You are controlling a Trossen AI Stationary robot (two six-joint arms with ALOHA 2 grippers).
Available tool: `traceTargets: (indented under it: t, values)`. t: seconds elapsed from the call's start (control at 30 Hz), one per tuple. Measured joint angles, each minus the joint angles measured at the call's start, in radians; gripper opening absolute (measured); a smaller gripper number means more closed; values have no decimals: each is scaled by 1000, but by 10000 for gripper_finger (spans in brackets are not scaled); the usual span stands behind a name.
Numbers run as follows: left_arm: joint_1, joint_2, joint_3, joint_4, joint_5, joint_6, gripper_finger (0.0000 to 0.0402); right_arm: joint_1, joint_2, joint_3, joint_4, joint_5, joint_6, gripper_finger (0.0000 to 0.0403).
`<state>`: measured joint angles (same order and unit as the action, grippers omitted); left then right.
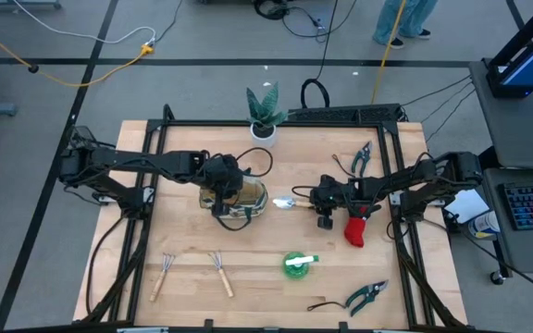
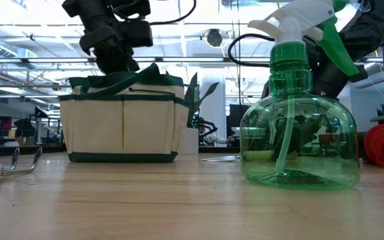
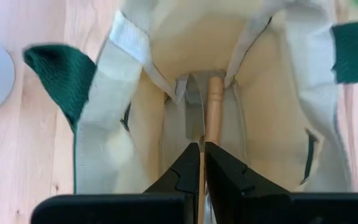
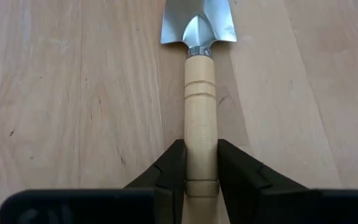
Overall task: Pick & Place Garden tools in Gardening bag
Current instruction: Put the brown trowel into the white gardening bag
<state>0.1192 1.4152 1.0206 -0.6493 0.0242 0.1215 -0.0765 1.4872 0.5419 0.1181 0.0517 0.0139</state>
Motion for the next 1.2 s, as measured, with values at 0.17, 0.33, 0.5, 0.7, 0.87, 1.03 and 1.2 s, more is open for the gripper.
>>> traceTargets:
  t: [0.17,0.33,0.5,0.7,0.87,1.03,1.2]
  values:
    - [0,-38,1,-6,0,-13,31,0,1,-2,49,0,-8,76]
    - [-2,-75,0,-9,0,-23,31,0,1,-2,72,-1,-9,69]
    - [-3,-113,-1,-13,0,-27,31,0,1,-2,116,-2,-1,71]
    - [-9,-165,0,6,-4,-28,30,0,1,-1,195,-4,0,71]
    - [-17,-223,0,-5,-26,-26,27,0,1,-1,251,-29,-1,69]
    - [-22,-272,-1,-20,-30,-36,5,0,-5,-1,273,-30,-2,72]
    - [-30,-306,-2,-37,-57,-45,6,0,-33,1,277,-26,-10,68]
